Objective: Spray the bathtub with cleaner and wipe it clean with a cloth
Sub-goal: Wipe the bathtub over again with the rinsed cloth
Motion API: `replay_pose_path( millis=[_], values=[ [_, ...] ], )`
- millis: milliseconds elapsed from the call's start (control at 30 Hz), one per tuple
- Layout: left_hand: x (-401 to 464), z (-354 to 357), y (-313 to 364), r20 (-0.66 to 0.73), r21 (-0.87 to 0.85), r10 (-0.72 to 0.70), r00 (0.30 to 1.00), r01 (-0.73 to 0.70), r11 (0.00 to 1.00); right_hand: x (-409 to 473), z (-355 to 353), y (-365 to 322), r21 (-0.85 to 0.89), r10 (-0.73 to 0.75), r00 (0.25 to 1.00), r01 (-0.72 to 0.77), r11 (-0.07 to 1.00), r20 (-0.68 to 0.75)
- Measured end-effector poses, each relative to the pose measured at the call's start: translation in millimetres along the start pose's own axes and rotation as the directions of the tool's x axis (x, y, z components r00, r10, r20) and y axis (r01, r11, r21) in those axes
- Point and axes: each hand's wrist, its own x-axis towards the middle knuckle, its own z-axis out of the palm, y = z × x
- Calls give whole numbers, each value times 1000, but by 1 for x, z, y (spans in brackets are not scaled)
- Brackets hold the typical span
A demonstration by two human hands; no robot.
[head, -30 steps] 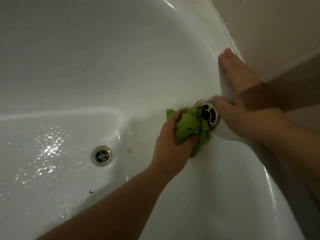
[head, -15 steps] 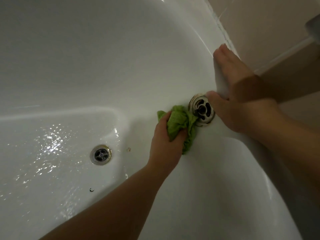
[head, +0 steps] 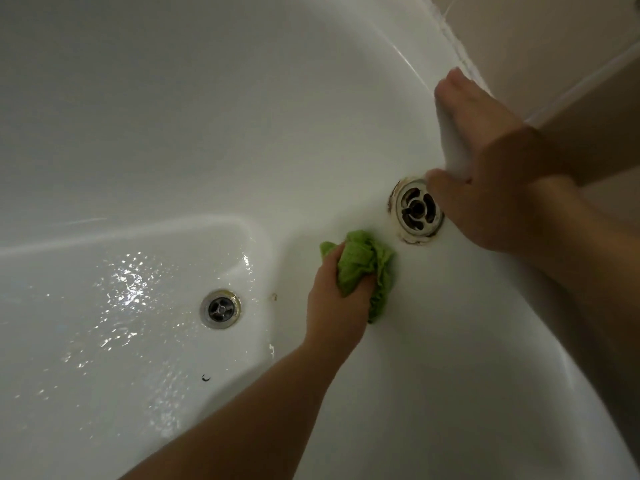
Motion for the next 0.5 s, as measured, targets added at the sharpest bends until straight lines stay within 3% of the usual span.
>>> replay_pose_path(
  millis=[67, 233, 400, 500],
  values=[
    [12, -5, -1, -13, 22, 46, 999, -46, 999, 1, 1, 0, 6, -1, 1000, 1, 1000, -4],
    [41, -24, -33, -107, 203, -125, 986, 145, 968, 3, 1, -1, -10, 2, 1000, -2, 1000, 6],
    [23, -21, -35, 8, 161, -64, 998, 62, 985, 4, 3, 2, 3, -9, 1000, 10, 1000, -7],
    [34, -36, -48, -34, 326, -60, 998, 68, 943, 4, 3, 3, -4, -13, 1000, 13, 1000, -15]
  ],
)
